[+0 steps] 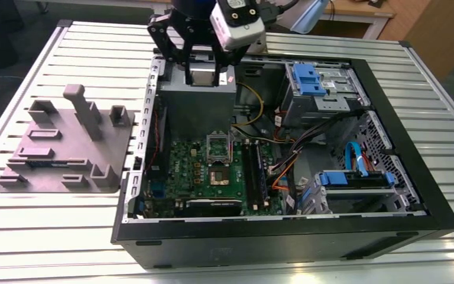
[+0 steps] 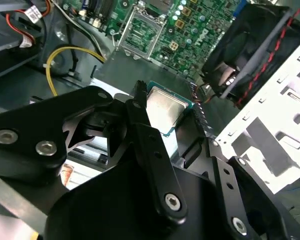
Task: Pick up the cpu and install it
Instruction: 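Pick up the cpu and move it towards the insertion slot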
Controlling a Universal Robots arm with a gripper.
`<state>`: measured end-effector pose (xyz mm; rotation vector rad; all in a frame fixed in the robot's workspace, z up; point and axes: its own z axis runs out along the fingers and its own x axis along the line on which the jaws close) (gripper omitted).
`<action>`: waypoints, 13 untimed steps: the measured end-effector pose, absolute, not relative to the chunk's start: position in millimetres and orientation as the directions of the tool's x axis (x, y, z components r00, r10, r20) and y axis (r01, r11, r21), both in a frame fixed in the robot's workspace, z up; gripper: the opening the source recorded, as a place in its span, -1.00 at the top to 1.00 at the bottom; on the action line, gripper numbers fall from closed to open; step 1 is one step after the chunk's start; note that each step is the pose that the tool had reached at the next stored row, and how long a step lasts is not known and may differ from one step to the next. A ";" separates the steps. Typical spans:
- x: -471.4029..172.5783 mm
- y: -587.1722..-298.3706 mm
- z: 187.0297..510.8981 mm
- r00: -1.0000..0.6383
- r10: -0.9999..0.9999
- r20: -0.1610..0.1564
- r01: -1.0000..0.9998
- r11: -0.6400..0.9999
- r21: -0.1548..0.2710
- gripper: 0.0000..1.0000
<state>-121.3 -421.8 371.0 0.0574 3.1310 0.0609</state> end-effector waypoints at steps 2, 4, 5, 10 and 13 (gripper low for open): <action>-117.5 -421.8 371.0 -0.999 0.037 -0.009 0.036 0.999 0.039 0.06; -113.5 -421.8 371.0 -0.999 0.037 -0.009 0.037 0.999 0.039 0.06; -111.4 -421.8 371.0 -0.999 0.037 -0.009 0.037 0.999 0.039 0.06; -101.6 -421.7 371.0 -0.999 0.037 -0.009 0.036 0.999 0.039 0.06; -95.7 -421.7 370.9 -0.999 0.037 -0.009 0.037 0.999 0.039 0.06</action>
